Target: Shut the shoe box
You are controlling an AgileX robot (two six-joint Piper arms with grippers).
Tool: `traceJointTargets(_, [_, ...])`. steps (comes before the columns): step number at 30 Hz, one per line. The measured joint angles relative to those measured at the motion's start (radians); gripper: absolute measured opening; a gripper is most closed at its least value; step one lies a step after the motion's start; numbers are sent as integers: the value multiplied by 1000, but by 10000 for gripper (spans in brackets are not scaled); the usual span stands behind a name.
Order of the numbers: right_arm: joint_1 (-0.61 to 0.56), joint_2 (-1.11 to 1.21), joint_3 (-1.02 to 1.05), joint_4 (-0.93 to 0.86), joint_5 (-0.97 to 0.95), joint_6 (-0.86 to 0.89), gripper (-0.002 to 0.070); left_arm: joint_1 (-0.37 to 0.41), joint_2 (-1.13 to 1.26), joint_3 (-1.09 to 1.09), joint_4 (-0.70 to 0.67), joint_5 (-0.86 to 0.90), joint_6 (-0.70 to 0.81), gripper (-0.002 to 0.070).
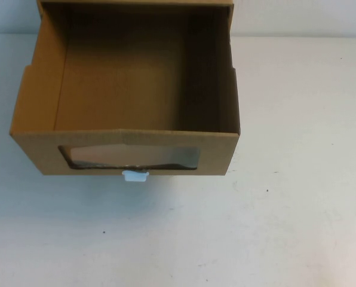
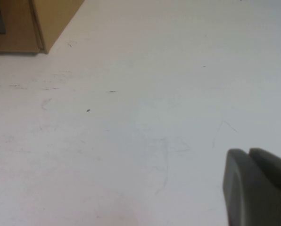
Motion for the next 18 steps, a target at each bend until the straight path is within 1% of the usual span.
traceJointTargets(6, [0,0,0,0,0,0,-13,0,0,0,-13,-14,0,-5])
traceJointTargets(9, [0,0,0,0,0,0,-13,0,0,0,-42,-12,0,-5])
traceJointTargets(13, [0,0,0,0,0,0,-13,0,0,-73,-54,98,-1,-5])
traceJointTargets(18, [0,0,0,0,0,0,-13,0,80,-266,18,274,4,-5])
